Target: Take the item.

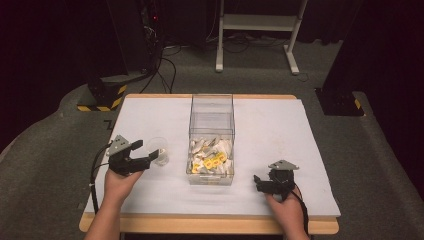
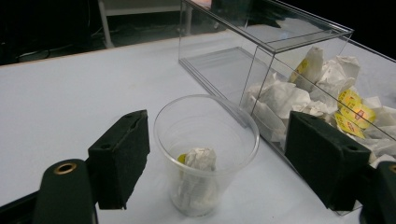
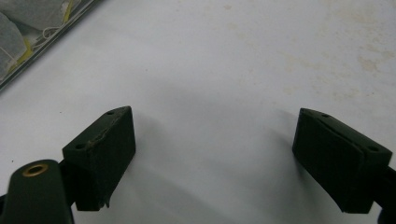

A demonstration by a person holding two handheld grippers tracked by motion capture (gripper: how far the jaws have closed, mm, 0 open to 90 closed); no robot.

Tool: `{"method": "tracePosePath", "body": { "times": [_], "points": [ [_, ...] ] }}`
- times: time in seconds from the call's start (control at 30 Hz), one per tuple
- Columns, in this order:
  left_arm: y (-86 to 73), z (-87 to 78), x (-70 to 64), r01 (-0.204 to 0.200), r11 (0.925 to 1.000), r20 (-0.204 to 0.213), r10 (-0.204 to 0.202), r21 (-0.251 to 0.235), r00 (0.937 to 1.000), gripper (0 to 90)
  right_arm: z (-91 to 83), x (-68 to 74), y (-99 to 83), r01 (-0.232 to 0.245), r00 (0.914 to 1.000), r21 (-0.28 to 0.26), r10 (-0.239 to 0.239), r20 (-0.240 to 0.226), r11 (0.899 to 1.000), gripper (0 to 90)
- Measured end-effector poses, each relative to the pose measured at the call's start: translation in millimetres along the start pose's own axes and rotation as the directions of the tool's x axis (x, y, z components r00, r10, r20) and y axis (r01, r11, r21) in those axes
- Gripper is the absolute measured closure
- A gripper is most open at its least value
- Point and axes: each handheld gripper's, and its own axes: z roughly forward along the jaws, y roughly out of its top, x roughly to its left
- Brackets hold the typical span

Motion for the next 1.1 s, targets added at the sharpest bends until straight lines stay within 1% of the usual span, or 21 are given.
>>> {"method": "tracePosePath", "body": {
  "times": [0.13,0.3,0.33,0.4,0.43,0.47,0.5,0.53,0.57,0.6,0.7,0.77,0.83,0.9,0.93,0.97,1.0,1.03,1.07,1.1],
  "points": [
    [-3.1,-1.4,1.6,-0.002,0.9999,-0.005,0.002,0.013,1.0000,22.6,0.0,0.0,0.0,0.000,1.0000,0.000,0.000,0.000,1.000,13.2],
    [-11.5,-3.2,5.9,0.014,0.9993,-0.017,-0.013,0.035,0.9998,22.6,0.1,-0.2,0.0,0.001,1.0000,0.000,-0.001,-0.001,1.000,13.2],
    [-15.5,-4.4,8.0,0.018,0.9987,-0.022,-0.017,0.048,0.9996,22.7,0.1,-0.2,0.1,0.001,1.0000,0.000,-0.001,-0.001,1.000,13.2],
    [-17.6,-4.8,9.3,0.016,0.9984,-0.027,-0.015,0.054,0.9995,22.7,0.0,-0.1,0.0,0.000,1.0000,0.000,0.000,0.000,1.000,13.2],
    [-20.0,-5.2,10.0,0.025,0.9979,-0.028,-0.023,0.061,0.9994,22.7,0.1,-0.2,0.1,0.001,1.0000,0.000,-0.001,-0.001,1.000,13.2],
    [-24.8,-5.5,11.8,0.026,0.9967,-0.031,-0.024,0.077,0.9992,22.8,0.1,-0.2,0.1,0.001,1.0000,0.000,-0.001,-0.001,1.000,13.2],
    [-24.8,-5.5,11.8,0.026,0.9967,-0.031,-0.024,0.077,0.9992,22.8,0.1,-0.3,0.1,0.002,1.0000,0.000,-0.002,-0.001,1.000,13.2],
    [-29.8,-4.9,13.2,0.022,0.9949,-0.035,-0.018,0.098,0.9992,22.8,0.1,-0.3,0.1,0.001,1.0000,0.000,-0.001,-0.001,1.000,13.2],
    [-29.8,-4.9,13.2,0.022,0.9949,-0.035,-0.018,0.098,0.9992,22.8,0.1,-0.3,0.1,0.002,1.0000,0.001,-0.002,-0.001,1.000,13.2],
    [-32.5,-4.4,13.5,0.020,0.9938,-0.039,-0.015,0.109,0.9991,22.8,0.1,-0.3,0.1,0.002,1.0000,0.001,-0.002,-0.001,1.000,13.2],
    [-42.0,-2.2,14.6,0.017,0.9892,-0.048,-0.010,0.146,0.9988,22.8,0.1,-0.2,0.1,0.001,1.0000,0.001,-0.001,-0.001,1.000,13.2],
    [-48.8,0.4,14.3,0.012,0.9839,-0.058,-0.002,0.178,0.9983,22.4,0.1,-0.3,0.1,0.002,1.0000,0.000,-0.002,-0.001,1.000,13.2],
    [-56.2,2.8,14.7,0.000,0.9759,-0.060,0.014,0.218,0.9981,22.0,0.1,-0.3,0.1,0.001,1.0000,0.001,-0.001,-0.002,1.000,13.2],
    [-62.1,4.0,15.1,-0.003,0.9709,-0.064,0.019,0.240,0.9978,21.4,0.1,-0.3,0.1,0.001,1.0000,0.001,-0.001,-0.001,1.000,13.2],
    [-67.1,4.6,15.8,-0.009,0.9660,-0.070,0.028,0.258,0.9971,20.6,0.1,-0.3,0.1,0.001,1.0000,0.001,-0.001,-0.002,1.000,13.2],
    [-67.1,4.6,15.8,-0.009,0.9660,-0.070,0.028,0.258,0.9971,20.2,0.1,-0.3,0.1,0.001,1.0000,0.001,-0.001,-0.002,1.000,13.2],
    [-74.4,7.6,15.9,-0.016,0.9559,-0.072,0.038,0.293,0.9967,18.9,0.1,-0.3,0.1,0.002,1.0000,0.000,-0.002,-0.001,1.000,13.2],
    [-77.8,9.3,14.6,-0.021,0.9528,-0.067,0.043,0.303,0.9968,17.1,0.1,-0.3,0.1,0.002,1.0000,0.001,-0.002,-0.001,1.000,13.2],
    [-77.8,9.3,14.6,-0.021,0.9528,-0.067,0.043,0.303,0.9968,15.5,0.1,-0.3,0.1,0.002,1.0000,0.001,-0.002,-0.001,1.000,13.2],
    [-78.3,9.0,11.3,-0.040,0.9502,-0.079,0.068,0.309,0.9946,15.5,0.1,-0.2,0.0,0.002,1.0000,0.000,-0.002,-0.001,1.000,13.2]
  ]
}}
